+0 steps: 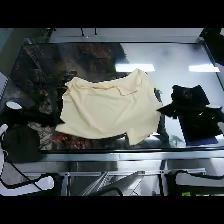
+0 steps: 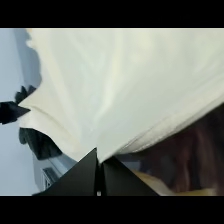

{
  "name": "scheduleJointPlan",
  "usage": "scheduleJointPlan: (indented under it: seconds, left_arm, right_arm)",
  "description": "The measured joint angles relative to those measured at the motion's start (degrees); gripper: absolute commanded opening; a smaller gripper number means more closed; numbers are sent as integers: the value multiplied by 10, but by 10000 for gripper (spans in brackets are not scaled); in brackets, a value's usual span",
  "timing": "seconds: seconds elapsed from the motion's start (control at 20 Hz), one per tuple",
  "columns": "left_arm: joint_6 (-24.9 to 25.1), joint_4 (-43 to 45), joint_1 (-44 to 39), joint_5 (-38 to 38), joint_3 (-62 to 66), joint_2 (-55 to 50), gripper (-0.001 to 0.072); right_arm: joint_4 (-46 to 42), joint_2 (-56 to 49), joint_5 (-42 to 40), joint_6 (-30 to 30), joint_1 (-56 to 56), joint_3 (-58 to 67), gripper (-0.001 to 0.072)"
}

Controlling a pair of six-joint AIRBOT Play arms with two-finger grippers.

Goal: Fold the shirts.

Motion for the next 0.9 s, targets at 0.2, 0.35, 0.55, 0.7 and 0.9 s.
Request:
scheduleJointPlan:
  seconds: [0.2, 0.35, 0.55, 0.7, 0.9]
  left_arm:
    - [42, -212, 2, -59, 167, 90, 14]
    - [60, -345, 28, -82, 320, 158, 14]
    - [64, -421, 144, -95, 459, 246, 13]
    - [64, -442, 223, -110, 469, 291, 14]
    - [63, -389, 198, -104, 399, 271, 13]
  right_arm:
    - [127, 125, 7, -15, -31, 146, 18]
    - [171, 200, -10, -19, -56, 271, 18]
    - [157, 271, -44, -23, -72, 396, 18]
    - [110, 296, -67, -23, -76, 433, 18]
    - [84, 259, -76, -23, -76, 427, 17]
